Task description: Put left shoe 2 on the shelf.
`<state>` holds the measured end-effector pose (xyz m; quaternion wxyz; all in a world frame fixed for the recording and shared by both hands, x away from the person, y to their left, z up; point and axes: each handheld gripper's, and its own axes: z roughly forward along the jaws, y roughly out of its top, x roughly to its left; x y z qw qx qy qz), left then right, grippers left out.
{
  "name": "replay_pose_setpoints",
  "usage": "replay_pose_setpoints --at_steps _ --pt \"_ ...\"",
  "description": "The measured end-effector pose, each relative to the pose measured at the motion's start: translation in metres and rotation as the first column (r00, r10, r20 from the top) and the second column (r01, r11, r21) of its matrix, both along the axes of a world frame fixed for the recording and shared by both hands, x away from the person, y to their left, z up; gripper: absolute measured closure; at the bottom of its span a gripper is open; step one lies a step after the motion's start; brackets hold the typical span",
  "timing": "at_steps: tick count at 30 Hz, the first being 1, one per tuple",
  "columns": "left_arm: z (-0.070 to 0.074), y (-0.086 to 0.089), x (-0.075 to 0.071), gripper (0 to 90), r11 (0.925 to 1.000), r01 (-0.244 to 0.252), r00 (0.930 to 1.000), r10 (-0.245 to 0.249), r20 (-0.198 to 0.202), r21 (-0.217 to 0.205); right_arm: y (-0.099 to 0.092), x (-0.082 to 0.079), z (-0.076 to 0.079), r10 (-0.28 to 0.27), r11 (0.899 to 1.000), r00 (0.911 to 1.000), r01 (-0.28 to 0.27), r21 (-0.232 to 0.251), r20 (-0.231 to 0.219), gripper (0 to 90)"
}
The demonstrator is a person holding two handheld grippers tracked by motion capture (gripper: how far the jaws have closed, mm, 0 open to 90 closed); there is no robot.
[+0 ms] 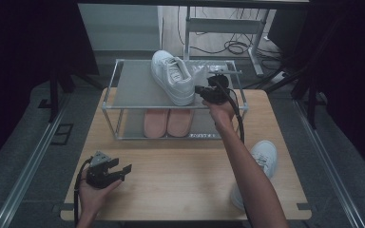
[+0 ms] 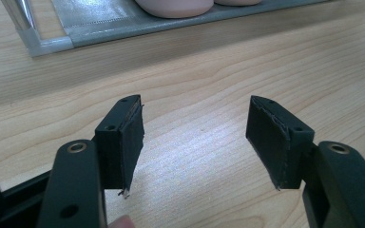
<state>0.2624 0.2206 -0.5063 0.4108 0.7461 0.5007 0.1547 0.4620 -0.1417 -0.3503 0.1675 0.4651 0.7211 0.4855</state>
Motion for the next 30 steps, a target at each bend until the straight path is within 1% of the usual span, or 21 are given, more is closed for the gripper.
replay_pose_setpoints --at_steps 3,9,20,22,30 --pt "0.000 0.000 0.000 38.0 1.0000 -0.001 1.0000 0.001 -0.002 -0.001 0.002 -0.002 0.000 -0.004 1.000 1.0000 0.004 0.001 0.006 89.9" --pt "0.000 -0.001 0.000 38.0 1.0000 -0.001 1.0000 0.001 -0.003 -0.001 0.003 -0.003 0.000 0.002 1.000 1.0000 -0.002 0.019 0.007 89.9" --pt "-0.001 -0.001 0.001 38.0 1.0000 0.003 1.0000 -0.003 -0.005 0.002 0.007 -0.005 0.001 0.013 1.000 0.9998 -0.013 0.024 0.017 89.9" --pt "-0.001 -0.001 0.001 38.0 1.0000 0.003 1.0000 -0.003 -0.007 0.004 0.009 -0.006 0.000 0.026 0.999 0.9995 -0.027 0.035 0.015 89.9" --pt "-0.001 -0.001 0.001 38.0 1.0000 0.004 1.0000 -0.004 -0.007 0.004 0.022 -0.010 0.002 0.066 0.997 0.9974 -0.067 0.034 0.028 89.9"
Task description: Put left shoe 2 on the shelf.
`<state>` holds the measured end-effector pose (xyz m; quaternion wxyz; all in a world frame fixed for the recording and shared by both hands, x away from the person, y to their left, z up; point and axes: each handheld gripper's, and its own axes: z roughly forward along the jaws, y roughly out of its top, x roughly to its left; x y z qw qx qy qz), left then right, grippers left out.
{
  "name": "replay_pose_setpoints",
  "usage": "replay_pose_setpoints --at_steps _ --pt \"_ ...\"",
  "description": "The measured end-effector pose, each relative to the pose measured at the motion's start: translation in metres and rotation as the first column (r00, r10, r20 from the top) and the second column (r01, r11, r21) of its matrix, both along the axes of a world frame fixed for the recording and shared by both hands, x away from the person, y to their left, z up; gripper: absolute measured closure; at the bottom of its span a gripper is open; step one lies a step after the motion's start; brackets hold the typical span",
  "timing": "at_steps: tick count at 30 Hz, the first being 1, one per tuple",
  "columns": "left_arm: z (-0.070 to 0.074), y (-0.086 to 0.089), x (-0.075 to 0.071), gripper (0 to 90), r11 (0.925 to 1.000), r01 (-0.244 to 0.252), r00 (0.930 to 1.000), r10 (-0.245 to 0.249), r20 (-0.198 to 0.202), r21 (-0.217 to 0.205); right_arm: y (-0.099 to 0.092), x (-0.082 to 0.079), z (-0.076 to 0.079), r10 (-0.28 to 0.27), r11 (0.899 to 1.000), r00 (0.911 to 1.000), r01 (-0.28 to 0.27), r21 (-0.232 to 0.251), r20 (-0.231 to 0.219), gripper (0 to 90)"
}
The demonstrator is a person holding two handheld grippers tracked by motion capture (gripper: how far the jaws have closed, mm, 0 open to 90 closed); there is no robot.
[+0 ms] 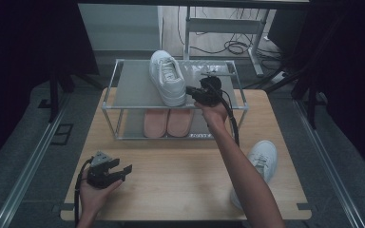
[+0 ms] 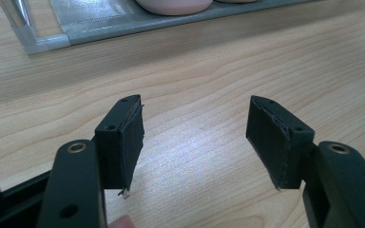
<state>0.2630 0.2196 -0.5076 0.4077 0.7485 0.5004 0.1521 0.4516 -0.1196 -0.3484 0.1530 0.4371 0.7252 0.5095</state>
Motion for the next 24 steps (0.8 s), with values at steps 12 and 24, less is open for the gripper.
replay_pose_setpoints --at_steps 12,24 --pt "-0.001 -0.001 0.001 37.9 1.0000 0.005 1.0000 -0.005 -0.004 0.002 0.008 -0.002 0.002 0.018 1.000 0.9998 -0.018 0.006 0.008 89.9" --pt "-0.001 0.001 0.001 38.0 1.0000 0.002 1.0000 -0.002 -0.003 0.000 0.025 -0.002 0.006 0.048 0.999 0.9987 -0.049 0.022 0.018 90.0"
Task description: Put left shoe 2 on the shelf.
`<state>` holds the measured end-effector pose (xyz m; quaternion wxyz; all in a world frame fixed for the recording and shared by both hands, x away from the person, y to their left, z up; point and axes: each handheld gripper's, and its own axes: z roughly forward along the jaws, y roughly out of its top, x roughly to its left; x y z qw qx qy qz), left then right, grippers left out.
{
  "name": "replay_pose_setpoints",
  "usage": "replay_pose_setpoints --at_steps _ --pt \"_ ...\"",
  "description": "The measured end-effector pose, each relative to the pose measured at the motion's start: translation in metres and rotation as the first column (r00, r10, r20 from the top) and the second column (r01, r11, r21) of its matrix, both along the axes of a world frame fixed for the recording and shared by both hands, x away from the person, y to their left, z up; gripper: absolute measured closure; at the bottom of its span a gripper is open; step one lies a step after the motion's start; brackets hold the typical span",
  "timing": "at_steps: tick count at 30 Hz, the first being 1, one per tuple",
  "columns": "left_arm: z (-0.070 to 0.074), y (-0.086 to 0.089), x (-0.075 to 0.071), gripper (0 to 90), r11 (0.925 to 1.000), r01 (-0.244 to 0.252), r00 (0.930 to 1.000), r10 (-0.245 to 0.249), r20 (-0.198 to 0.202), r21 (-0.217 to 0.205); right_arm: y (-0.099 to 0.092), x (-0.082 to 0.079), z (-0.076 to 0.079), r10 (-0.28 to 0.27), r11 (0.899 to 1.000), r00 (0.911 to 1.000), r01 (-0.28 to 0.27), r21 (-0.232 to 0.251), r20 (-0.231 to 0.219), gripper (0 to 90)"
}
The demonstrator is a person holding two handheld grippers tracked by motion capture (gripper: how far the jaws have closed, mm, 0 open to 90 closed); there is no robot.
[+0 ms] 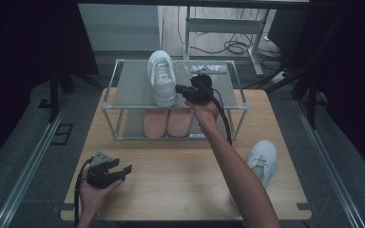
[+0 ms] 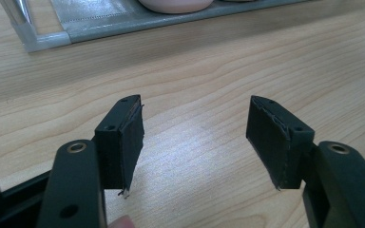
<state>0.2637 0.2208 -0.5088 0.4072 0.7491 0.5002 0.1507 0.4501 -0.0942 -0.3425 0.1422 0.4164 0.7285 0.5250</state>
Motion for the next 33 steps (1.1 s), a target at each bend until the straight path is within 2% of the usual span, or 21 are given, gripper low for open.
replay_pose_setpoints --at_steps 18,23,33 --pt "0.000 0.001 0.000 37.9 1.0000 -0.003 1.0000 0.003 0.001 -0.001 0.026 -0.001 -0.003 0.041 0.999 0.9992 -0.041 0.014 -0.001 89.9" --pt "0.000 0.000 0.000 37.9 1.0000 -0.002 1.0000 0.002 -0.002 -0.003 0.030 -0.001 -0.002 0.043 0.999 0.9991 -0.043 0.024 -0.005 89.9" --pt "-0.001 0.000 0.000 37.9 1.0000 0.000 1.0000 0.000 -0.004 -0.001 0.030 -0.001 -0.003 0.045 0.999 0.9989 -0.045 0.016 -0.008 89.9"
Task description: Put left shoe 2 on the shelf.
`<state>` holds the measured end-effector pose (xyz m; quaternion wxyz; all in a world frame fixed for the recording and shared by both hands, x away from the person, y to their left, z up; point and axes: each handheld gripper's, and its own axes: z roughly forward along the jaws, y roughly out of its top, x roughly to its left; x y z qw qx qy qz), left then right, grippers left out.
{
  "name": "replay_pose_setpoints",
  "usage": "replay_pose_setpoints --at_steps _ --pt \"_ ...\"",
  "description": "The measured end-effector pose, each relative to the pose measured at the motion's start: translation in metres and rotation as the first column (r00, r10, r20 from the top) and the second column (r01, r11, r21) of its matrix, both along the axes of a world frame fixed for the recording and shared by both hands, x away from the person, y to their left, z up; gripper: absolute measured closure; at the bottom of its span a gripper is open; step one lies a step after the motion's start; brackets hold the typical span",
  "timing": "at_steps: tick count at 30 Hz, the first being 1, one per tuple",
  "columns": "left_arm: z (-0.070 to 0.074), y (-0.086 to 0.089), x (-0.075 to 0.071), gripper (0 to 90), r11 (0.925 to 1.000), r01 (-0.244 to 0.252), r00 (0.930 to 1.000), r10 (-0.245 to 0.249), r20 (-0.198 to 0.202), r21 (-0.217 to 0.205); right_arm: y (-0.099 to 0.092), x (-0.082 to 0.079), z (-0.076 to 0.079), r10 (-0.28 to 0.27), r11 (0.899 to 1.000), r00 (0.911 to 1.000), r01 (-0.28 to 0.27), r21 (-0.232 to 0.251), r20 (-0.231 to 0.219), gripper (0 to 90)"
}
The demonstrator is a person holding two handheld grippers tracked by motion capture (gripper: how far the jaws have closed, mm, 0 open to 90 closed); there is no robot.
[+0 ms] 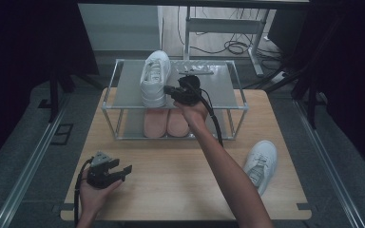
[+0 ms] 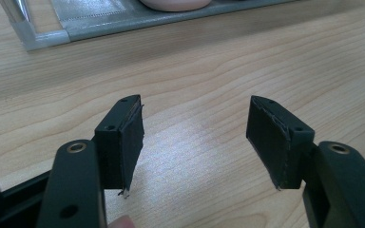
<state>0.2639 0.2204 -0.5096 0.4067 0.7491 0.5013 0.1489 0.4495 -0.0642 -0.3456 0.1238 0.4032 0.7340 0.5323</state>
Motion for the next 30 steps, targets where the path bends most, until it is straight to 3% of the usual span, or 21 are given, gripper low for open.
replay_pose_setpoints --at_steps 15,30 --pt "0.000 0.001 -0.001 37.8 1.0000 -0.001 1.0000 0.001 0.004 0.001 -0.012 -0.005 0.000 0.011 1.000 0.9999 -0.011 0.000 0.007 89.9" --pt "-0.001 0.000 0.000 37.5 0.9999 0.003 1.0000 -0.003 -0.004 0.010 -0.062 -0.030 0.002 -0.002 1.000 0.9982 0.004 -0.031 0.060 89.8"
